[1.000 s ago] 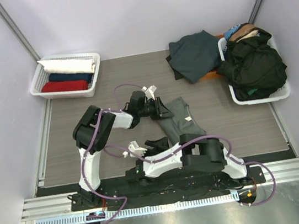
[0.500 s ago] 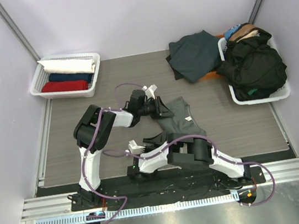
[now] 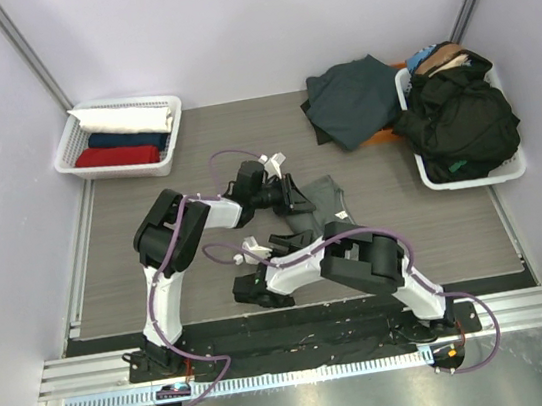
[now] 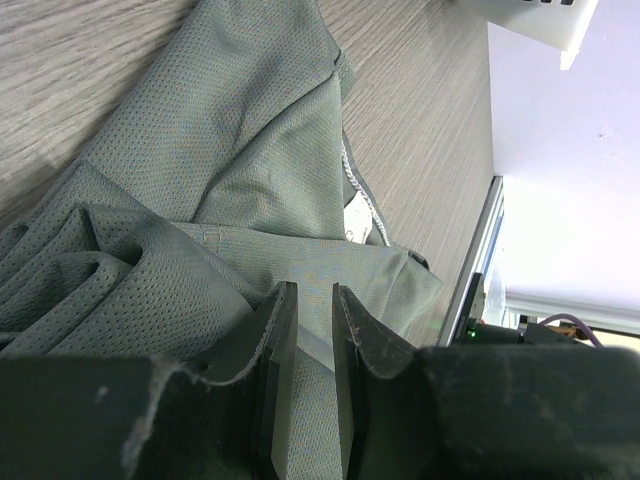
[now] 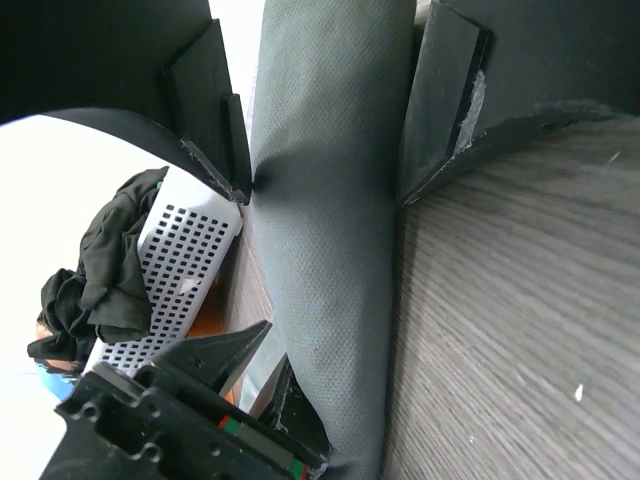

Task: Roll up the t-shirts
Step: Roll the T-shirt to the center of the board.

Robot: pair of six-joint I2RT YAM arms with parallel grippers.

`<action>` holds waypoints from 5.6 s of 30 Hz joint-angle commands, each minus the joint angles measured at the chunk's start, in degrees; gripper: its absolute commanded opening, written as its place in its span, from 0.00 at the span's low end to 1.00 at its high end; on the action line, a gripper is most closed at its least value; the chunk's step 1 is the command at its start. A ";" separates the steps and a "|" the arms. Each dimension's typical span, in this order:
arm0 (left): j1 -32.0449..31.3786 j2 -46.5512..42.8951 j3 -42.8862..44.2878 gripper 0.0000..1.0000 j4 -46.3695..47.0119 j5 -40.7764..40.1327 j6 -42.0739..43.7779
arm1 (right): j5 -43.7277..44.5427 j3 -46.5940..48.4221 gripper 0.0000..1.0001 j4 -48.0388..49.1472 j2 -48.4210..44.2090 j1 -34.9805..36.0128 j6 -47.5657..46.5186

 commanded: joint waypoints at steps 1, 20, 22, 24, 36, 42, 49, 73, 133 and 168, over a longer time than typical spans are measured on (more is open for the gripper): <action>0.69 2.97 0.05 0.25 -5.36 -2.73 3.53 | -8.88 -1.34 0.69 8.22 0.87 -1.96 -1.28; 0.78 3.49 1.10 0.25 -6.59 -1.94 4.41 | -12.22 -0.81 0.55 7.87 0.34 -5.40 -1.90; 0.78 3.58 1.37 0.25 -6.94 -1.86 4.59 | -11.87 -0.90 0.46 7.79 -0.01 -5.49 -1.73; 0.78 3.58 1.72 0.25 -7.21 -1.68 4.68 | -11.34 -0.99 0.41 7.96 0.08 -5.49 -1.81; 1.04 2.44 6.28 0.29 -11.51 -0.98 5.99 | -13.71 -0.63 0.05 10.59 -2.02 -5.66 -2.60; 2.27 -0.72 13.04 0.33 -17.82 -1.06 7.66 | -15.64 -1.33 0.01 12.44 -3.70 -6.19 -2.43; 6.22 -4.41 21.31 0.40 -22.58 -0.72 7.40 | -17.75 -2.13 0.01 13.76 -6.07 -6.80 -2.34; 18.09 -22.17 -3.19 0.38 -20.58 -3.88 1.69 | -46.21 -13.45 0.01 28.17 -26.62 -18.22 -0.59; -1.07 -16.37 4.09 0.36 -20.99 -13.01 11.88 | -115.66 -51.45 0.04 100.54 -15.81 -55.93 39.79; -5.46 -23.76 -34.31 0.41 18.62 -26.02 -13.42 | -115.49 -26.30 0.05 65.00 -16.00 -54.53 30.71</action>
